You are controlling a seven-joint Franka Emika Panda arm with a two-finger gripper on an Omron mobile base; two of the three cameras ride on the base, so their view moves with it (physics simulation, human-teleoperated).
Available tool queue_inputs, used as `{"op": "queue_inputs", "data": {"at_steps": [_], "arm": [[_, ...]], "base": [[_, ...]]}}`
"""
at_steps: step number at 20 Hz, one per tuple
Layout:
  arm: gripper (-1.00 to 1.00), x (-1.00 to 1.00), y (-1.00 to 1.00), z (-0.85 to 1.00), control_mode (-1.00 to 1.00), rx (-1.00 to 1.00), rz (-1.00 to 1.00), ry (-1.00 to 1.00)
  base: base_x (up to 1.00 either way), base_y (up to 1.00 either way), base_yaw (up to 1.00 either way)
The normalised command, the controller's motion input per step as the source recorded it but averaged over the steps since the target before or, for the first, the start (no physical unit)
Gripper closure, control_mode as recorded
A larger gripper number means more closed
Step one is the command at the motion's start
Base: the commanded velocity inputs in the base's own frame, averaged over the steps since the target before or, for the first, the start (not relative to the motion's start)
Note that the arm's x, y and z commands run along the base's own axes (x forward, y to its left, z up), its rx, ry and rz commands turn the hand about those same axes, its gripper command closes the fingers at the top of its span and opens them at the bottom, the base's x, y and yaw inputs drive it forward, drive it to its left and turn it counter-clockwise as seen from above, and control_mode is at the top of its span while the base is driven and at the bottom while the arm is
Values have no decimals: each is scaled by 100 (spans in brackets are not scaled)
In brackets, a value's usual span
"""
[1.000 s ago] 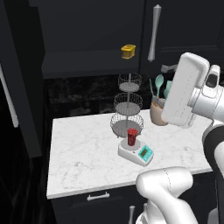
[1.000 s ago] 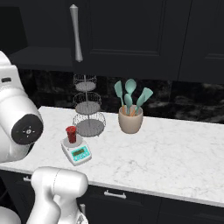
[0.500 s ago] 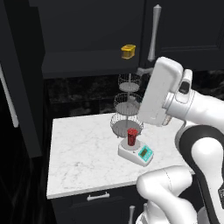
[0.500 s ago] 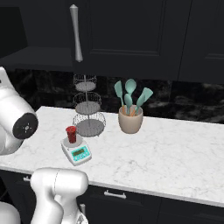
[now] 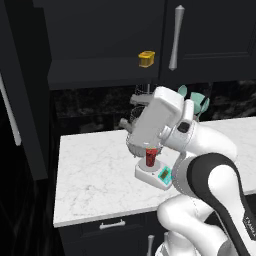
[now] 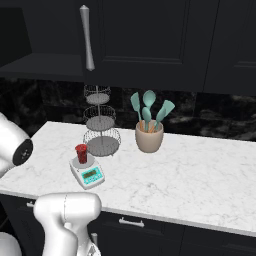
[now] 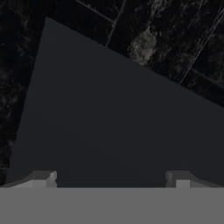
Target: Pick the yogurt and place it on the digital scale for weighing, and close the cabinet.
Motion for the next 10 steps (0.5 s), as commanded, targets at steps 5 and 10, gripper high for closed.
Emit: {"op": "queue_inputs", "data": {"at_steps": [5, 10], "arm": [[-100, -100, 74, -28, -100, 21, -3, -24], [-100, -100, 9, 0, -100, 0, -5, 13]], "base": [[0, 0, 0], [0, 0, 0]]}}
